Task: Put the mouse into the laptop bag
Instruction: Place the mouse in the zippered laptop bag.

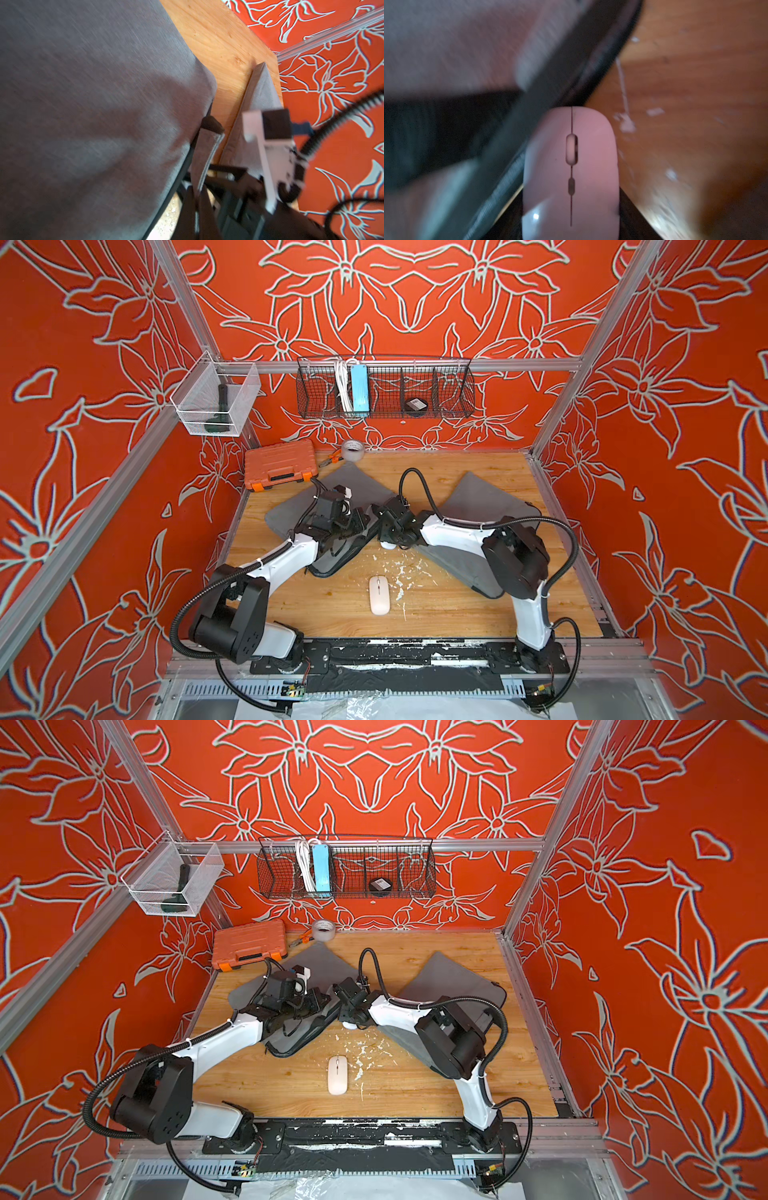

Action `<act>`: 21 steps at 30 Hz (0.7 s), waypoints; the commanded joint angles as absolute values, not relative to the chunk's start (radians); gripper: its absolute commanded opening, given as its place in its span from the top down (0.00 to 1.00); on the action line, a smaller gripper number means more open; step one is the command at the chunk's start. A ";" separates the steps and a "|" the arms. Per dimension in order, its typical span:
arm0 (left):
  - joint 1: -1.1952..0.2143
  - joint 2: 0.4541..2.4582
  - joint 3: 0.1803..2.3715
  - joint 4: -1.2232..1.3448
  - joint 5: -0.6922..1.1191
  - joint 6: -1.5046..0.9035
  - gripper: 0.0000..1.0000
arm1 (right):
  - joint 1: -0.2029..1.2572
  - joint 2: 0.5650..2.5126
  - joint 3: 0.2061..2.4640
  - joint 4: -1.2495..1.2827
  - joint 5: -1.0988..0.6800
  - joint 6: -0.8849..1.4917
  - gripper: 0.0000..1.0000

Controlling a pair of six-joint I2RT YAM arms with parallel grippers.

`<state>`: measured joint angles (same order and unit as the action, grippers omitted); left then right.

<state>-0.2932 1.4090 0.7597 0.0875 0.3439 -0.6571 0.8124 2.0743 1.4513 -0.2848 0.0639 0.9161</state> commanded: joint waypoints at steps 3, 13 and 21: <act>-0.284 1.403 0.729 0.172 0.422 -0.720 1.00 | 0.764 2.198 1.643 -0.366 0.025 0.942 0.63; -0.285 1.317 0.684 0.227 0.460 -0.762 1.00 | 0.707 2.306 1.826 -0.400 -0.002 0.898 0.61; -0.285 1.288 0.691 0.265 0.535 -0.782 1.00 | 0.701 2.319 1.789 -0.268 -0.074 0.992 0.51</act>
<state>-0.2871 1.3319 0.6846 0.2214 0.4721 -0.7620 0.7040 2.2910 1.7882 -0.3355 -0.0410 0.9451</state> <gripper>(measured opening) 0.048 0.601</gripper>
